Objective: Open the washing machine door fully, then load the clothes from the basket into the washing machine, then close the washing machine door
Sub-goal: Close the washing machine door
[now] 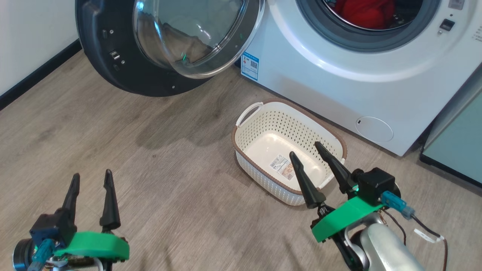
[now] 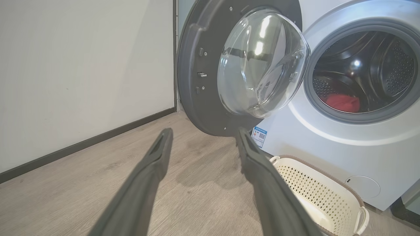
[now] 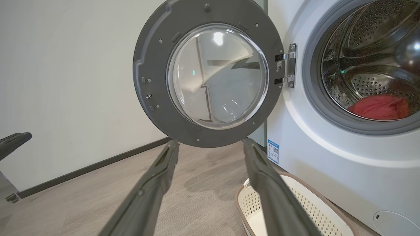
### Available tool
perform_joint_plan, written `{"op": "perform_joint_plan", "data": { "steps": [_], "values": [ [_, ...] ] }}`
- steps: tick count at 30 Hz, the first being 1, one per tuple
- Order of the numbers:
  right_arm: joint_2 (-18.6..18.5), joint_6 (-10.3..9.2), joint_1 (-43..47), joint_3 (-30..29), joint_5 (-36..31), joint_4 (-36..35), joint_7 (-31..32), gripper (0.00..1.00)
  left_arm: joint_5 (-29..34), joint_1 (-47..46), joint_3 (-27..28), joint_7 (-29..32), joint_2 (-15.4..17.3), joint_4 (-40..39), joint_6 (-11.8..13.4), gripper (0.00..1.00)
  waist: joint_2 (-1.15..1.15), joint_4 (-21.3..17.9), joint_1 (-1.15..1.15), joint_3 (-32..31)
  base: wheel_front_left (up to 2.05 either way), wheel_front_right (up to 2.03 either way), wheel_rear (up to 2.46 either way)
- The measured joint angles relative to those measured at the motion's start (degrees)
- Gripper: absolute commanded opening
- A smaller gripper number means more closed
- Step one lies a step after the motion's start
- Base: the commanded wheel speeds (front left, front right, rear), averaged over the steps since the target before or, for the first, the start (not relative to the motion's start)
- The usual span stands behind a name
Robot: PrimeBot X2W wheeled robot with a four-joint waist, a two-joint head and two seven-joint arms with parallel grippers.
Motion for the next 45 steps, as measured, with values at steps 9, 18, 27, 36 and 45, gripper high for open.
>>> {"op": "perform_joint_plan", "data": {
  "steps": [9,18,27,36,45],
  "values": [
    [0.00,0.00,0.00,0.15,0.41,-0.02,0.00,1.00,0.00,-0.01,0.01,0.00,0.00,0.00,-0.01,1.00,0.00,-0.05,0.00,-0.10,0.00,0.00,0.00],
    [0.00,0.00,0.01,-0.01,0.35,-0.07,0.00,1.00,-0.02,-0.01,0.01,0.00,0.00,-0.05,0.04,1.00,0.00,0.00,0.00,-0.09,0.00,0.00,0.00],
    [0.00,0.00,0.24,-0.25,-1.34,-1.27,0.00,1.00,-1.74,-0.14,-0.11,0.00,0.00,-3.19,-0.86,0.00,0.00,0.59,0.00,1.83,0.00,0.00,0.00],
    [-0.03,0.00,0.19,-3.07,-6.94,-1.41,0.00,1.00,-3.05,-4.58,5.65,0.00,-0.37,-8.09,-3.22,0.00,0.00,0.82,0.00,6.22,0.00,0.00,0.00],
    [-0.15,0.00,0.23,-5.79,-10.56,-4.02,0.00,1.00,-4.26,-18.10,15.13,-0.11,5.56,-7.28,-6.47,0.00,0.00,-0.57,0.00,8.72,0.00,0.00,0.00]
  ]
}}
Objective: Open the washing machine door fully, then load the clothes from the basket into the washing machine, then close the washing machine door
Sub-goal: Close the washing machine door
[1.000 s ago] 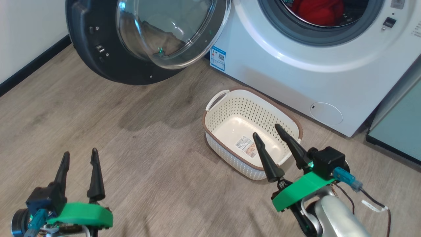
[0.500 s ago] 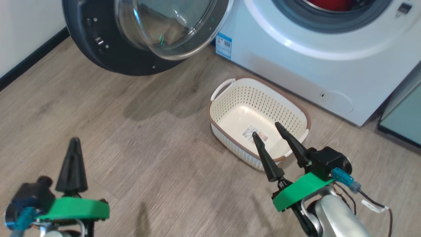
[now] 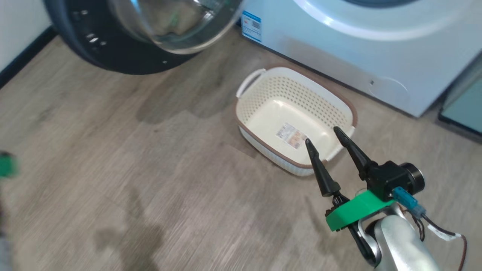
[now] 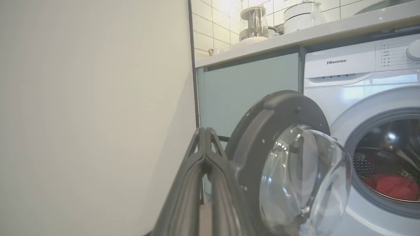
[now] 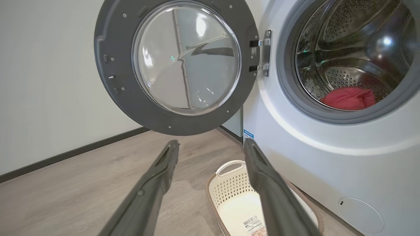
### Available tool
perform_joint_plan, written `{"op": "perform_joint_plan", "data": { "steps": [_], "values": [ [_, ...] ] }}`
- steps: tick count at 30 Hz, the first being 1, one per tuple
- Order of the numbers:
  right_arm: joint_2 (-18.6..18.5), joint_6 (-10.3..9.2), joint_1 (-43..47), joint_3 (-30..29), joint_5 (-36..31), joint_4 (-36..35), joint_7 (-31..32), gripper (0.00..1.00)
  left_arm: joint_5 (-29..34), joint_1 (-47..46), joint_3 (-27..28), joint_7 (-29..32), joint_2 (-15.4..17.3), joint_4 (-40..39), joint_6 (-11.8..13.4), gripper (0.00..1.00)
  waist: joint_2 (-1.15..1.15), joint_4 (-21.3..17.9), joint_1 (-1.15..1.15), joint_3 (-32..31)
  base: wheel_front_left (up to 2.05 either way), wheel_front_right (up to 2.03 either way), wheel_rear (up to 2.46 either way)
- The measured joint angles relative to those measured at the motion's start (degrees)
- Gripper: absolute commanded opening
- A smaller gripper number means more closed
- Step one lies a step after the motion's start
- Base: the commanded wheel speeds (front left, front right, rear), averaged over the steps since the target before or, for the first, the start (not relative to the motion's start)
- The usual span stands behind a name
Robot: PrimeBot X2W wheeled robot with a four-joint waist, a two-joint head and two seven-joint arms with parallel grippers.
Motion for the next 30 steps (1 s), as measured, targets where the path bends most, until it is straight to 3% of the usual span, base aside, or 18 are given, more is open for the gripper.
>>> {"op": "perform_joint_plan", "data": {
  "steps": [7,14,20,23,26,30],
  "values": [
    [-0.05,0.00,-1.59,0.30,-1.40,-0.98,0.00,1.00,-4.76,-12.51,5.61,-0.21,14.38,10.71,-0.13,0.00,0.00,-5.25,0.00,3.57,0.00,0.00,0.00],
    [-0.19,0.00,-4.21,0.51,-2.81,-1.47,0.00,1.00,-10.03,-25.21,10.92,-0.21,25.09,32.40,-0.13,0.00,0.00,-11.05,0.00,7.57,0.00,0.00,0.00],
    [-0.30,0.00,-4.99,1.10,-3.21,-1.52,-0.01,1.00,-15.83,-34.89,15.23,-0.11,29.76,53.93,-0.13,0.00,0.00,-15.92,0.00,9.93,0.00,0.00,0.00],
    [-0.31,0.00,-5.01,1.70,-3.21,-1.57,-0.01,1.00,-18.30,-38.86,17.55,1.51,32.14,61.12,0.12,0.00,0.00,-18.03,0.00,10.56,0.00,0.00,0.00],
    [-0.32,0.00,-5.03,2.27,-3.14,-1.60,0.00,1.00,-23.21,-44.30,22.01,3.52,32.76,67.49,1.82,0.00,0.00,-19.70,0.00,10.73,0.00,0.00,0.00],
    [-0.31,0.00,-5.03,3.08,-3.14,-1.68,-0.01,1.00,-25.94,-49.20,23.63,8.34,33.62,73.15,2.63,0.00,0.00,-21.34,0.00,10.72,0.00,0.00,0.00]
  ]
}}
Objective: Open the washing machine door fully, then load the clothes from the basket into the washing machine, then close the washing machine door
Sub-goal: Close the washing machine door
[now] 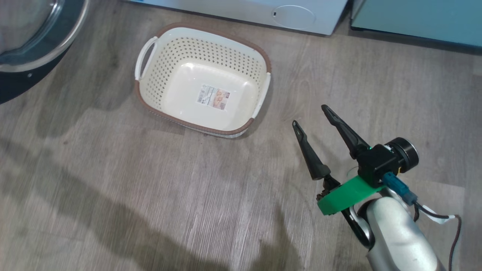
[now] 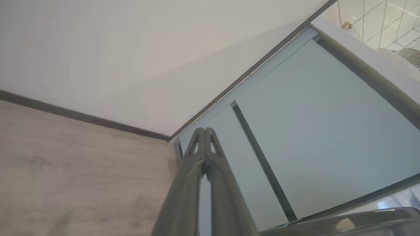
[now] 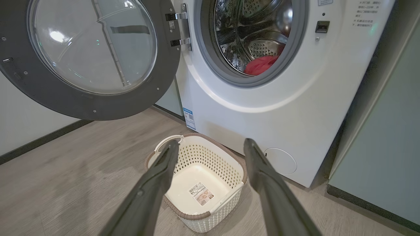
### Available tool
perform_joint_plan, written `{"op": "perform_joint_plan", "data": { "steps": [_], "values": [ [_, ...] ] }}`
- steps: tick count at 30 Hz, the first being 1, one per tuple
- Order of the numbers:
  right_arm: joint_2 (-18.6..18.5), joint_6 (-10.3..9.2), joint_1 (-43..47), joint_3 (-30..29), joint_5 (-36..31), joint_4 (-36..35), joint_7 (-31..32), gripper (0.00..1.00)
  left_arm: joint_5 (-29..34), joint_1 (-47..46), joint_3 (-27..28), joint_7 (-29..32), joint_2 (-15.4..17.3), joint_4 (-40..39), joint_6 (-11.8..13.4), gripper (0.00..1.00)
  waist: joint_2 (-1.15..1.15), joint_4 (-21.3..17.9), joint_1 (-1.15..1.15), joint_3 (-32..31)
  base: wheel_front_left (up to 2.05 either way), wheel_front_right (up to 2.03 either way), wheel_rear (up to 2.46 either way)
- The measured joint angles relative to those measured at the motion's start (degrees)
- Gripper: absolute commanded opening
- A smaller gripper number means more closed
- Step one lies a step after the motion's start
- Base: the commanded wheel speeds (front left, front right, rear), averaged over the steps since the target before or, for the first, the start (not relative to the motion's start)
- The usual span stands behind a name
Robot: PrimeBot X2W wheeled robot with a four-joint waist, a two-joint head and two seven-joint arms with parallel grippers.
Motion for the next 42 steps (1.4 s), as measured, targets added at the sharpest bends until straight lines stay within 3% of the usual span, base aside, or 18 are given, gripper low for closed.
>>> {"op": "perform_joint_plan", "data": {
  "steps": [3,7,12,29,35,42],
  "values": [
    [-0.01,0.00,0.01,0.46,0.04,-0.04,0.01,1.00,-0.83,-1.09,0.27,3.00,0.51,3.35,1.89,0.00,0.00,-1.16,0.00,-0.12,0.00,0.00,0.00],
    [-0.01,0.00,0.03,0.60,0.25,-0.07,0.00,1.00,-2.30,-1.33,0.40,7.65,0.21,4.80,1.72,0.00,0.00,-1.83,0.00,-0.29,0.00,0.00,0.00],
    [0.00,0.00,0.08,0.60,0.25,-0.09,0.00,1.00,-2.76,-2.39,-0.15,11.79,-0.90,5.44,-0.76,0.00,0.00,-2.07,0.00,-0.76,0.00,0.00,0.00],
    [0.00,0.00,0.29,1.07,0.60,-0.07,0.01,1.00,-8.27,-3.16,-0.24,25.39,-3.55,4.45,-2.24,0.00,0.00,-1.98,0.00,-2.88,0.00,0.00,0.00],
    [0.00,0.00,0.28,1.11,1.05,0.00,0.01,1.00,-13.13,-3.14,0.16,32.88,-5.69,1.71,-2.29,0.00,0.00,-2.05,0.00,-3.24,0.00,0.00,0.00],
    [0.00,0.00,0.34,1.11,2.60,0.08,0.01,1.00,-18.08,1.61,-0.73,41.22,-10.55,-5.42,-2.32,0.00,0.00,-2.33,0.00,-4.95,0.00,0.00,0.00]
  ]
}}
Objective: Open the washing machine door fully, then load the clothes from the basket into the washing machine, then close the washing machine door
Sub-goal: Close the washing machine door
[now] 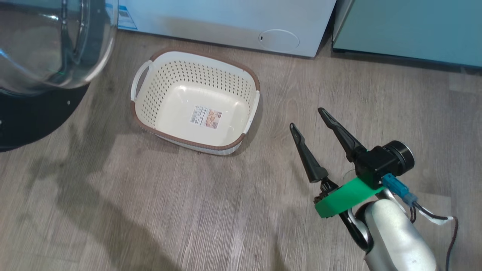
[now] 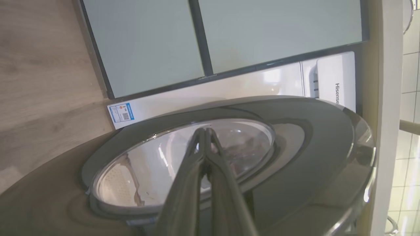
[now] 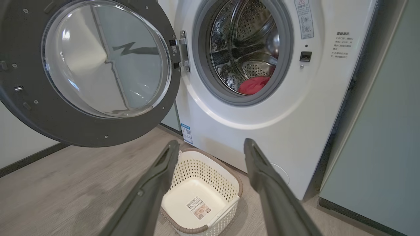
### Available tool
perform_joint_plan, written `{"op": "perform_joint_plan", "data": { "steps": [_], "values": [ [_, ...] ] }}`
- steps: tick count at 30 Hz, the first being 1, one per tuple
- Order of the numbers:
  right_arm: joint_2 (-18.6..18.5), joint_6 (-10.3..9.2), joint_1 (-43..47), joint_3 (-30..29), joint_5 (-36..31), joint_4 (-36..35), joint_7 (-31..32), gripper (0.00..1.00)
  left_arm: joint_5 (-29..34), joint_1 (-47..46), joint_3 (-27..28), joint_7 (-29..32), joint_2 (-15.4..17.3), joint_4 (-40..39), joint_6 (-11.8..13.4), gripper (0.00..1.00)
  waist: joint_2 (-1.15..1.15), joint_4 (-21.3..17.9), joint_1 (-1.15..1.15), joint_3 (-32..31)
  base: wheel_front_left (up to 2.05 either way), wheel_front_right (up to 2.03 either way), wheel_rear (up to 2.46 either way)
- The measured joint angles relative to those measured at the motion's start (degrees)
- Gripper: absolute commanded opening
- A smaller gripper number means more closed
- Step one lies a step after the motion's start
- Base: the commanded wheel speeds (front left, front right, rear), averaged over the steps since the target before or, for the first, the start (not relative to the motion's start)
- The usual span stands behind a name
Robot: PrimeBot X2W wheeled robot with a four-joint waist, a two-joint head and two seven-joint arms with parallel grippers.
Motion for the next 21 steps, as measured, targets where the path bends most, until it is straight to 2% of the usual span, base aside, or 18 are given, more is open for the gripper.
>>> {"op": "perform_joint_plan", "data": {
  "steps": [7,16,21],
  "values": [
    [0.00,0.00,0.21,0.04,1.25,-0.01,-0.01,1.00,-6.19,6.70,-1.14,7.91,-3.20,-7.76,0.00,0.00,0.00,-1.10,0.00,-2.01,0.00,0.00,0.00],
    [0.00,0.00,2.55,-0.47,2.12,0.01,0.00,1.00,-12.44,13.58,-3.30,15.52,-10.96,-16.13,0.01,0.00,0.00,-2.50,0.00,-4.68,0.00,0.00,0.00],
    [0.00,0.00,2.56,-0.49,2.53,-0.01,0.00,1.00,-14.19,17.32,-4.42,17.67,-14.59,-20.47,0.00,0.00,0.00,-3.33,0.00,-5.78,0.00,0.00,0.00]
  ]
}}
